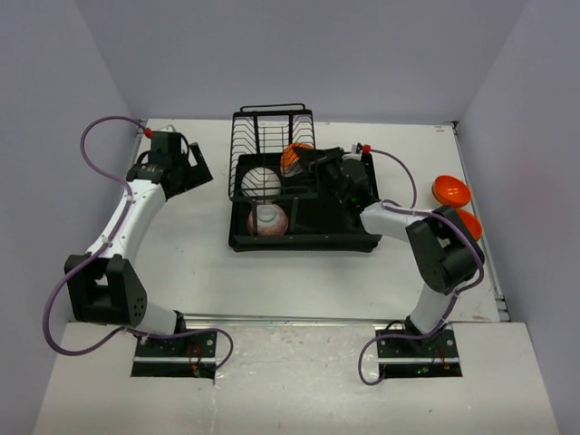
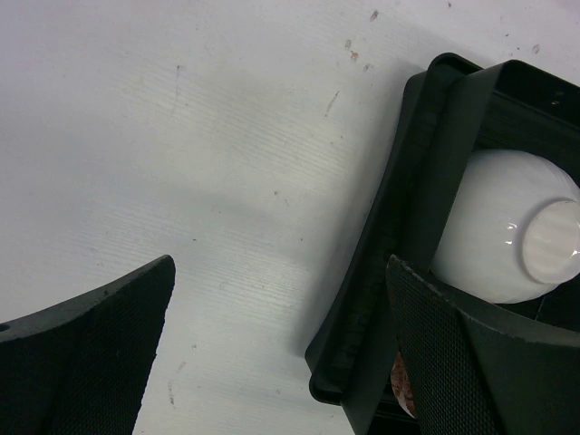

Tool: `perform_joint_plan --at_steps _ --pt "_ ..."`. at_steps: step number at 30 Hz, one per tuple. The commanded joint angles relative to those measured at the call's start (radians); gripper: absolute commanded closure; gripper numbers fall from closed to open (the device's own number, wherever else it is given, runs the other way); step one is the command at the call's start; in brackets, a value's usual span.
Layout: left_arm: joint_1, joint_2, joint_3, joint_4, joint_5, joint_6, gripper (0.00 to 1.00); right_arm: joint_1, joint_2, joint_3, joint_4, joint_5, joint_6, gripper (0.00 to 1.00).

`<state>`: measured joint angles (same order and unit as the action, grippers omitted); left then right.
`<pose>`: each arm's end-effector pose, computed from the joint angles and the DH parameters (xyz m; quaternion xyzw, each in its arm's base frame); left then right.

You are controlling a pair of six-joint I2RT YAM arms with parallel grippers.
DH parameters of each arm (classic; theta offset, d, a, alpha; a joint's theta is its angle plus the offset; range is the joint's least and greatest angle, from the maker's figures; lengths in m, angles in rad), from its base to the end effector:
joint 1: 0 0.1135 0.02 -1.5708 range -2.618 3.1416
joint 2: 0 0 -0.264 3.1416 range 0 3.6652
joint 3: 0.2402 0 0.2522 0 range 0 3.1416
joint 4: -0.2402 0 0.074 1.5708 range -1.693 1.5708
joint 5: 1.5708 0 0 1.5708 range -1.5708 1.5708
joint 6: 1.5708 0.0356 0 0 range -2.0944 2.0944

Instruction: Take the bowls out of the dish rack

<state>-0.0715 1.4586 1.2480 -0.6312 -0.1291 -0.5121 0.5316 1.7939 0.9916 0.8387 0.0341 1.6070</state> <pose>0.3149 -0.0180 0.3018 -0.2262 0.9048 -0.0446 0.3580 0.3465 0.2024 0.2405 0.3660 0.5898 0.6254 0.3564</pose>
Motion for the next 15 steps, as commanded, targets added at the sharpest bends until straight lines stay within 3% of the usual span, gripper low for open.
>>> perform_joint_plan --at_steps 1,9,13,15 --pt "0.015 -0.009 0.011 0.025 0.02 0.02 0.02 -0.022 -0.12 -0.042 0.011 0.007 -0.07 1.0" --pt "0.024 0.012 0.042 -0.001 0.023 0.023 0.02 -0.179 -0.385 -0.151 -0.211 -0.112 -0.257 1.0" --pt "0.03 0.017 0.048 -0.004 0.016 0.037 0.02 -0.327 -0.542 -0.16 -0.464 -0.187 -0.393 1.0" --pt "0.038 0.031 0.062 -0.015 0.025 0.038 0.02 -0.399 -0.64 -0.107 -0.686 -0.185 -0.515 1.0"
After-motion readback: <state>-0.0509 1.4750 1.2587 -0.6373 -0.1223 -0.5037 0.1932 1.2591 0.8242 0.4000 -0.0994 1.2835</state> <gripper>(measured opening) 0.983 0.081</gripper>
